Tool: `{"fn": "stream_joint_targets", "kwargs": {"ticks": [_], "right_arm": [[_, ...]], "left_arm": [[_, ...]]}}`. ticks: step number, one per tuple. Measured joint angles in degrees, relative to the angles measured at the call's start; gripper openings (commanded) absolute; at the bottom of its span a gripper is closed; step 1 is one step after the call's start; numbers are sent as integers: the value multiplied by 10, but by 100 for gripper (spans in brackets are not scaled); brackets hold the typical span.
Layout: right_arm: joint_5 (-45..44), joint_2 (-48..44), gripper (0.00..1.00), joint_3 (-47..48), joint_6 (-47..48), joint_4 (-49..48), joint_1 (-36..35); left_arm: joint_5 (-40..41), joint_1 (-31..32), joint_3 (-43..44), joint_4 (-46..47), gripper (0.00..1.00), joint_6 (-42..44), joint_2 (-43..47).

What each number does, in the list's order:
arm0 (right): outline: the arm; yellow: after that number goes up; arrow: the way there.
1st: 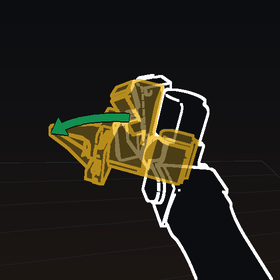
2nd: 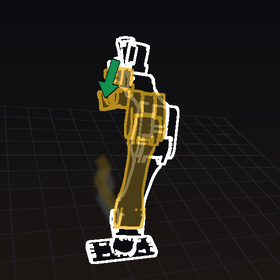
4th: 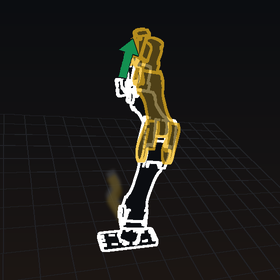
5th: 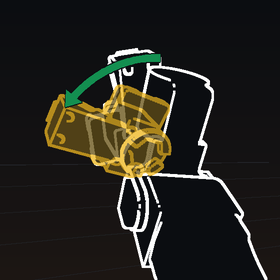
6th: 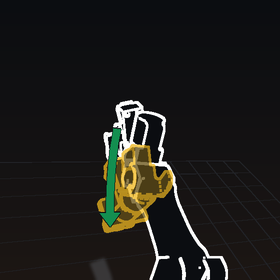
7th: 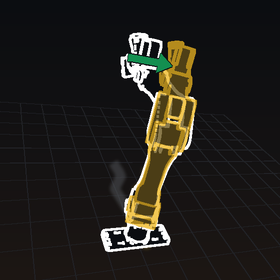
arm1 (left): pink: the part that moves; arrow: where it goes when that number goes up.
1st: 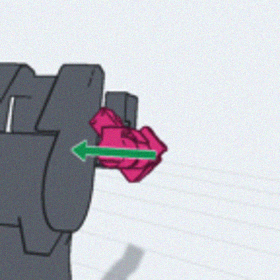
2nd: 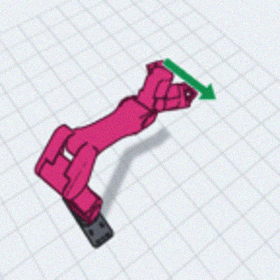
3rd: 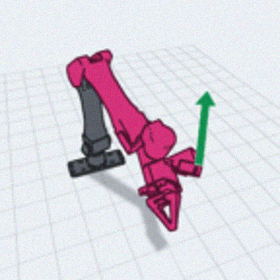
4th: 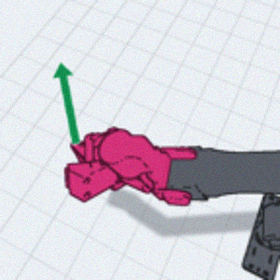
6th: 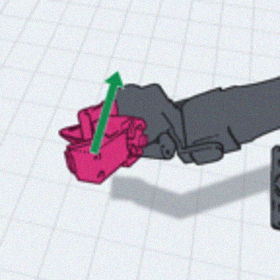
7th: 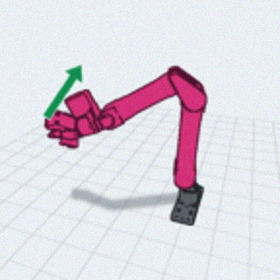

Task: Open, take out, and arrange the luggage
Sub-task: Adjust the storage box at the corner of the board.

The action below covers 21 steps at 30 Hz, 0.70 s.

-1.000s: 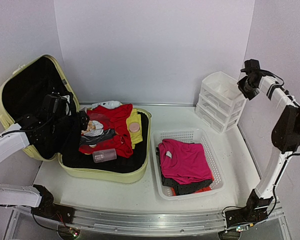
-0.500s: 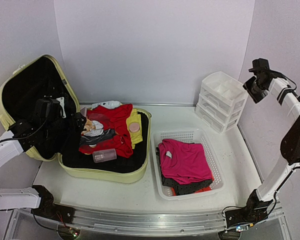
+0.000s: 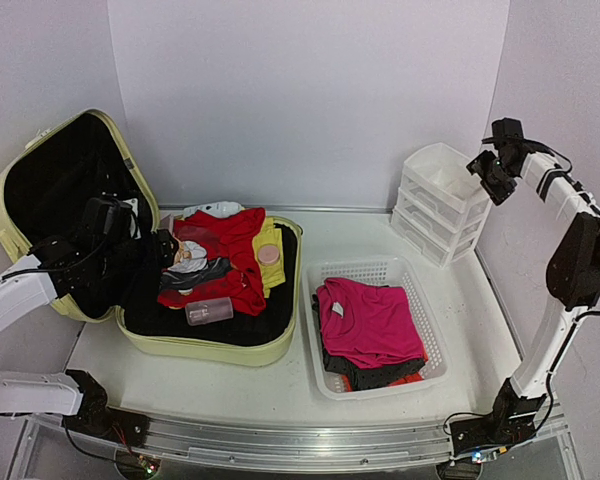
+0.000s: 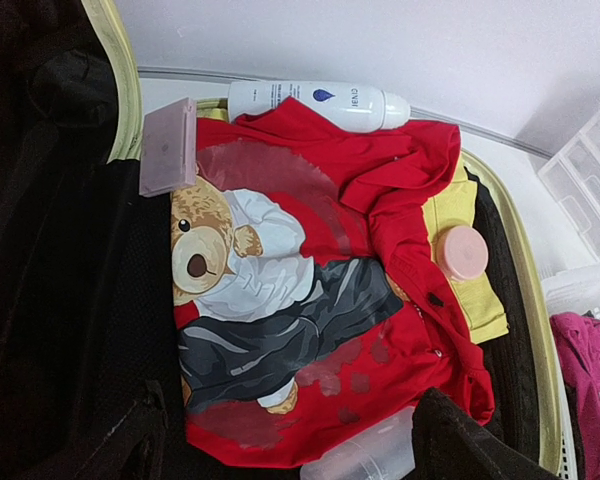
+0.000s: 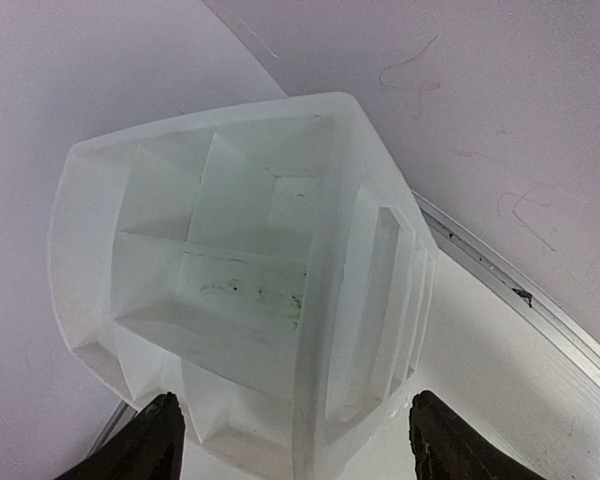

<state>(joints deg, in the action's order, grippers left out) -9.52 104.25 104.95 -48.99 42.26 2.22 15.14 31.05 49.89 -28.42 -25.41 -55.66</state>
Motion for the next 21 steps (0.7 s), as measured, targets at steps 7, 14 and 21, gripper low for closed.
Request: {"fn": "stream_joint_targets", "kwargs": {"ticks": [7, 14, 21], "right_arm": [[7, 39, 77, 24, 0, -10, 0], [6, 76, 63, 31, -4, -25, 0], [-15, 82, 25, 30, -25, -41, 0]], "left_arm": [[0, 0, 0, 0, 85, 0, -20], [0, 0, 0, 0, 86, 0, -22], [0, 0, 0, 0, 86, 0, -22]]}}
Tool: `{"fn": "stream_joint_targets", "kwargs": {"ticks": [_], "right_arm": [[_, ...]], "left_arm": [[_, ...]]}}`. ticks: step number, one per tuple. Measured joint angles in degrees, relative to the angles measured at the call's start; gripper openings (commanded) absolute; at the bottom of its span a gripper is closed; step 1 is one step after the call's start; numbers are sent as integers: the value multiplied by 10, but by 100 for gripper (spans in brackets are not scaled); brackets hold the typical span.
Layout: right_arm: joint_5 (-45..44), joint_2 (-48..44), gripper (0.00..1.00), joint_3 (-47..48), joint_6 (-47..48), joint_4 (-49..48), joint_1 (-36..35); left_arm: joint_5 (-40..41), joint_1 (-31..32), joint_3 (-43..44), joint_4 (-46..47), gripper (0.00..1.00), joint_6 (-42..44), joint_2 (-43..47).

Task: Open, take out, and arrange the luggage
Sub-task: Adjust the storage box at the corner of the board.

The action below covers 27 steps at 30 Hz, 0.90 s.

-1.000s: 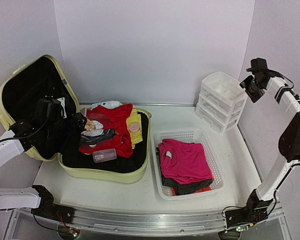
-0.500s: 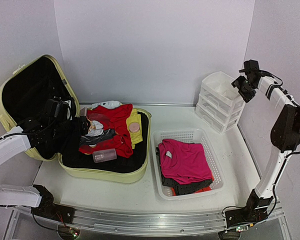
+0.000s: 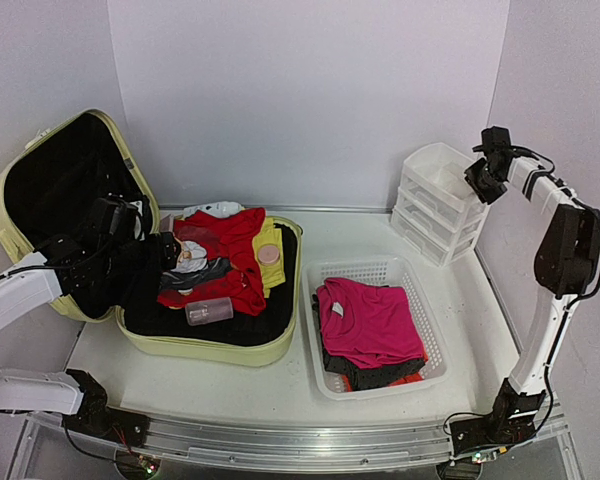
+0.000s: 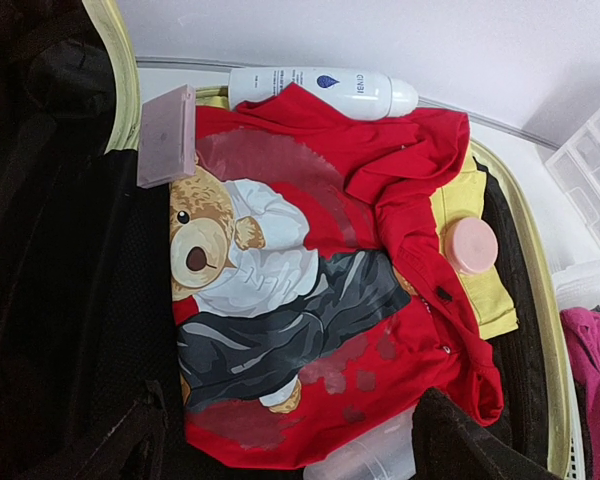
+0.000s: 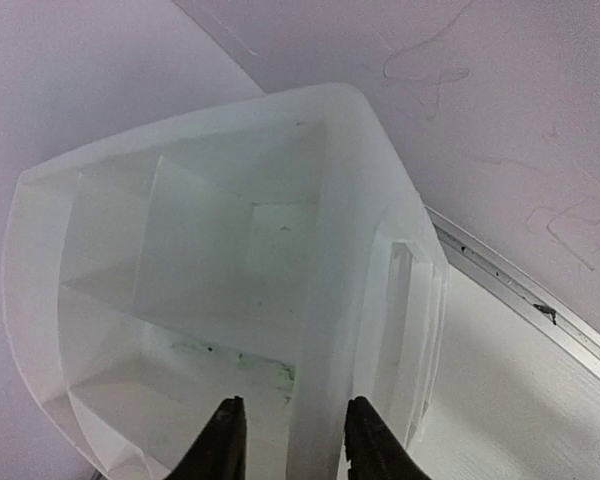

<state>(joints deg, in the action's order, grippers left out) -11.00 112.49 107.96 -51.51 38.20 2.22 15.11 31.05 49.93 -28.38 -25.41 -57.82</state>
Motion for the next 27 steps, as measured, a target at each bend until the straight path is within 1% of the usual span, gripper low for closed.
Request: {"fn": "stream_joint_targets", "kwargs": {"ticks": [2, 6, 12, 17, 27], "right_arm": [[-9, -2, 17, -8, -9, -7, 2], [-30, -24, 10, -40, -15, -21, 5], [-35, -82, 4, -101, -23, 4, 5], [-41, -126, 2, -146, -26, 23, 2], [-55, -216, 3, -233, -38, 58, 2]], "left_arm": [[0, 0, 0, 0, 86, 0, 0], [0, 0, 0, 0, 86, 0, 5], [-1, 0, 0, 0, 86, 0, 17], [-4, 0, 0, 0, 85, -1, 21], [-12, 0, 0, 0, 86, -1, 45]]}}
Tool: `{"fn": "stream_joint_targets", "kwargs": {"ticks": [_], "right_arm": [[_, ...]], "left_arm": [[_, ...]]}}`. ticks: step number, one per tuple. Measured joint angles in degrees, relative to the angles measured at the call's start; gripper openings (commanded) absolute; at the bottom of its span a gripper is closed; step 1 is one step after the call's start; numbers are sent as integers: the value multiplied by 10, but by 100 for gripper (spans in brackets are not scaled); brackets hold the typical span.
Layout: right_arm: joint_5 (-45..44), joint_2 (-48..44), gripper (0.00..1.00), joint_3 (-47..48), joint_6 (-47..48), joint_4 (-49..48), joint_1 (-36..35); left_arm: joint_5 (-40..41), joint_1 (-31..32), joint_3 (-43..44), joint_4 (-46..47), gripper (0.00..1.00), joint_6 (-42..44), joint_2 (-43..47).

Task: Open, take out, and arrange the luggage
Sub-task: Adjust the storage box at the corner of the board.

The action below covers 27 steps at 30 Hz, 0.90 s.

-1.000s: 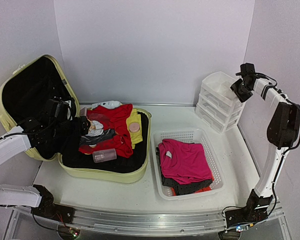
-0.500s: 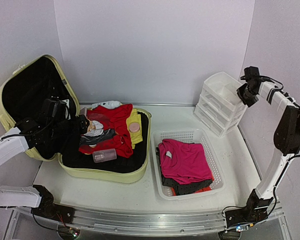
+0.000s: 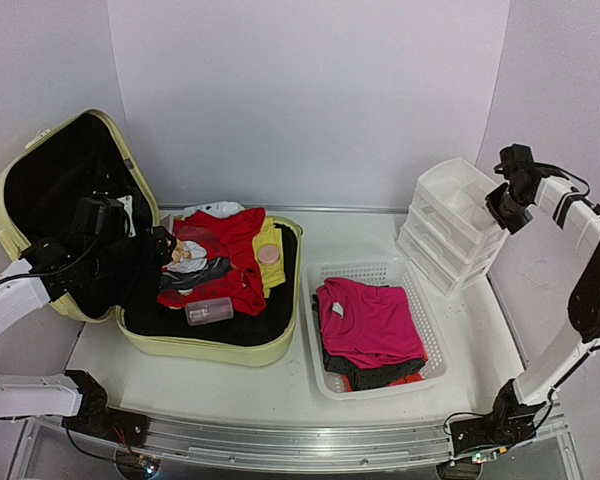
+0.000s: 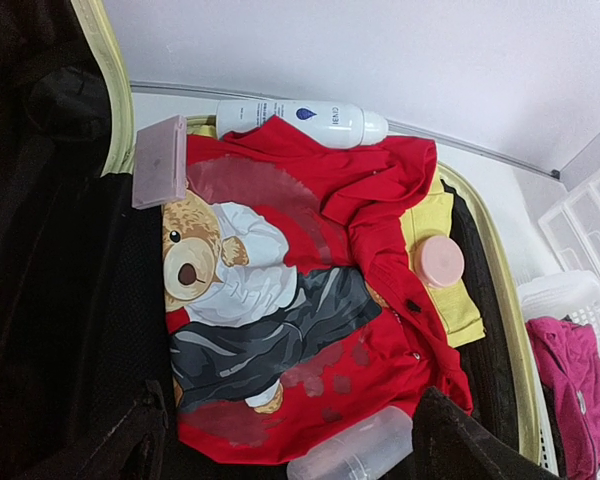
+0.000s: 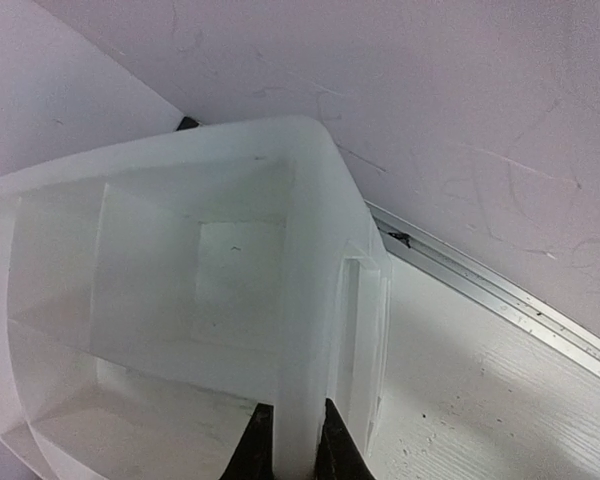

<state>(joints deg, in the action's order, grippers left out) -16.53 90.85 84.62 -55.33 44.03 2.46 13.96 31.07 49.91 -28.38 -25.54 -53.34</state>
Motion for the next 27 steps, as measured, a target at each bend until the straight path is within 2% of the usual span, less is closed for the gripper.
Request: {"fn": "stream_joint_targets", "kwargs": {"ticks": [6, 7, 10, 13, 21, 27], "right_arm": [[-5, -48, 9, -40, -7, 23, 0], [-5, -53, 14, -43, -7, 26, 0], [-3, -64, 42, -51, -12, 31, 0], [-1, -77, 56, -53, -7, 30, 0], [-11, -91, 74, -15, 80, 28, 0], [13, -123, 75, 16, 190, 18, 0]], "left_arm": [[-5, 0, 0, 0, 86, 0, 5], [-6, 0, 0, 0, 86, -1, 6], [-9, 0, -1, 0, 86, -2, 8], [-11, 0, -1, 0, 85, -4, 11], [-19, 0, -1, 0, 86, -13, 11], [-23, 0, -1, 0, 86, -16, 9]]}}
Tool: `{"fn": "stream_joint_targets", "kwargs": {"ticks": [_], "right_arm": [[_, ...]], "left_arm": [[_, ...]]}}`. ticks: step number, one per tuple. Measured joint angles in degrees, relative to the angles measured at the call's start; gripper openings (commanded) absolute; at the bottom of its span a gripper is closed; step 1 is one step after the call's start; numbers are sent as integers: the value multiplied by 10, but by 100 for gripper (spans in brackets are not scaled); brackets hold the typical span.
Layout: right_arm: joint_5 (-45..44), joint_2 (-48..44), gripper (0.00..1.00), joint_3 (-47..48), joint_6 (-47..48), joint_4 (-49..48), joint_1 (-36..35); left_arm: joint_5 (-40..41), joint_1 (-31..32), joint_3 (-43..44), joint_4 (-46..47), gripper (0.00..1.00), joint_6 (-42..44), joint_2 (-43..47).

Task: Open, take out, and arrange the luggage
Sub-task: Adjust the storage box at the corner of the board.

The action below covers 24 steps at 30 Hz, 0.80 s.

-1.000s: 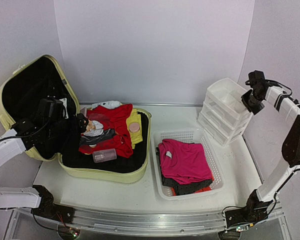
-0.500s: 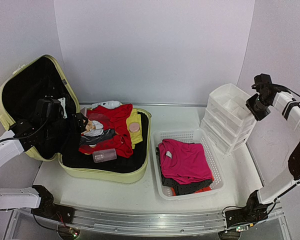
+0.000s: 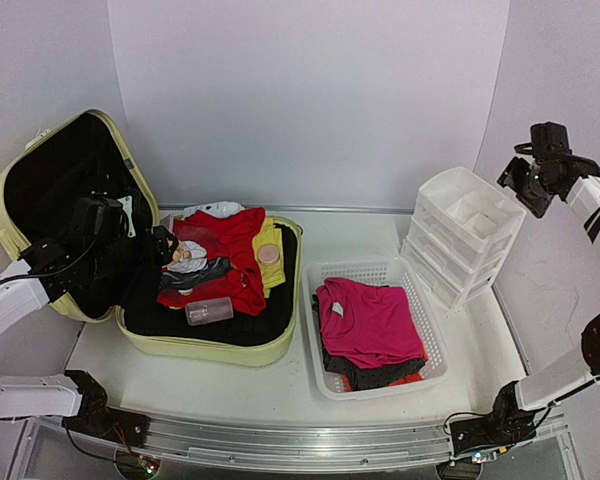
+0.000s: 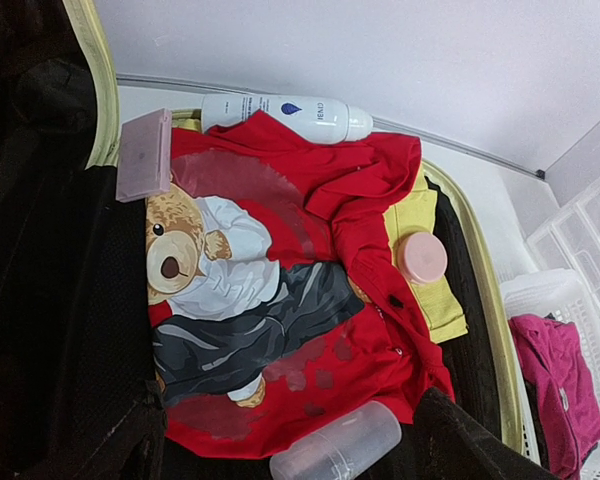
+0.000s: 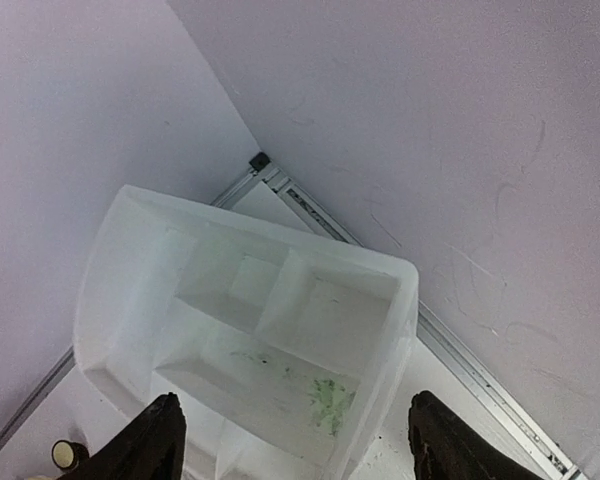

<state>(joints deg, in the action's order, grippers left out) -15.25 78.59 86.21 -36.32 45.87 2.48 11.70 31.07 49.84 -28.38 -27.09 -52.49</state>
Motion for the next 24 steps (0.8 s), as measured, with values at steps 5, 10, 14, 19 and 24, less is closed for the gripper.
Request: {"fn": "stream_joint_targets", "kwargs": {"ticks": [5, 10, 14, 19, 24], "right_arm": [[71, -8, 74, 45, 96, -8, -8], [74, 5, 75, 98, 170, 6, -84], [55, 37, 76, 137, 226, 12, -167], [23, 74, 86, 150, 291, 33, -237], [-30, 115, 89, 162, 365, 48, -311]], "left_arm": [[-6, 0, 0, 0, 86, -1, -9], [-12, 0, 0, 0, 86, -4, -16], [-13, 0, 0, 0, 86, -5, -16], [-13, 0, 0, 0, 85, -6, -16], [-15, 0, 0, 0, 86, -11, -16]]}}
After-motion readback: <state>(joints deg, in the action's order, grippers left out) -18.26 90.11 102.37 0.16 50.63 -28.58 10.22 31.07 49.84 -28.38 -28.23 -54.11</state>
